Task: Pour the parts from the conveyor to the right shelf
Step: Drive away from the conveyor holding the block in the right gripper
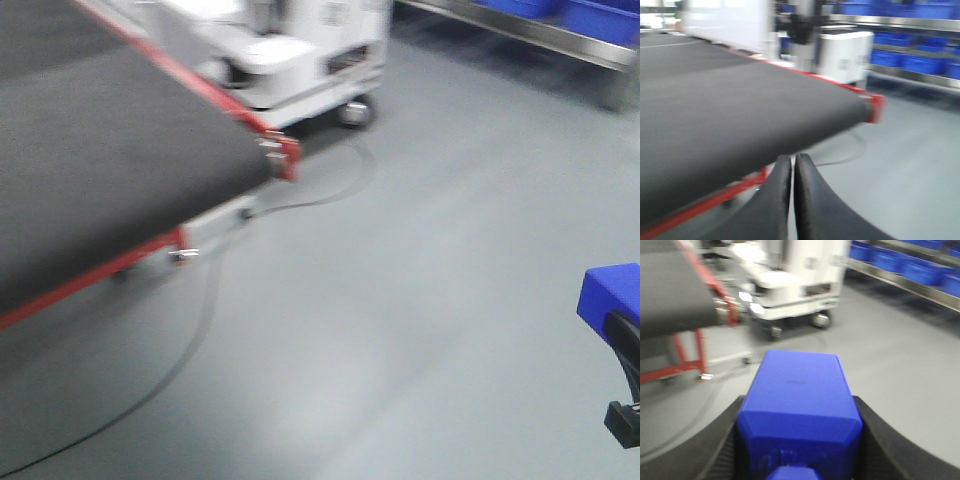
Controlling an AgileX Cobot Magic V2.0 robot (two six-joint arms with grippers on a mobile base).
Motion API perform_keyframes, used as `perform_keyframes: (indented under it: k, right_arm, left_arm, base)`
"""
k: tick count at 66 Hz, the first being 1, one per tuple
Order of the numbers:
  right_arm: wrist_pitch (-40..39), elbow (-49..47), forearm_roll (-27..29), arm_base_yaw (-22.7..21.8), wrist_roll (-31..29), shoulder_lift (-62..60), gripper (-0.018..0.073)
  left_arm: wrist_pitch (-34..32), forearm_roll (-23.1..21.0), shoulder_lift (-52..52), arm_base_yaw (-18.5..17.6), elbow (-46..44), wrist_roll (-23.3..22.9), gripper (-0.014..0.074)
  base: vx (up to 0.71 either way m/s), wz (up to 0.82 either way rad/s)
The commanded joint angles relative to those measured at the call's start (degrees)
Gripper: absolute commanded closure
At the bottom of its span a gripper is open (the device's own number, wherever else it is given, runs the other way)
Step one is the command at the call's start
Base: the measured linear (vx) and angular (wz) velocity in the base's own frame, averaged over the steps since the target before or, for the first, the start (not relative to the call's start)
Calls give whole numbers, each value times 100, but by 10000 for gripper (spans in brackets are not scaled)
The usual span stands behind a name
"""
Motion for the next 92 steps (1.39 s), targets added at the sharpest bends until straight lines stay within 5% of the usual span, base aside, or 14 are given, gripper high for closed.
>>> perform_keyframes:
  k: [1, 41, 92]
  right_arm:
    - [-459, -164, -10, -19, -24, 20, 564]
    - [-459, -164, -10, -19, -24, 20, 564]
    - [-465, -164, -10, -19, -24, 20, 564]
  left_arm:
    - [-450, -45, 90, 13, -112, -49, 602]
    - [-450, -45, 90, 13, -112, -49, 602]
    - [-450, -45, 90, 13, -112, -49, 602]
  base:
    - [-34, -109]
    - [-31, -97]
    - [-20, -58]
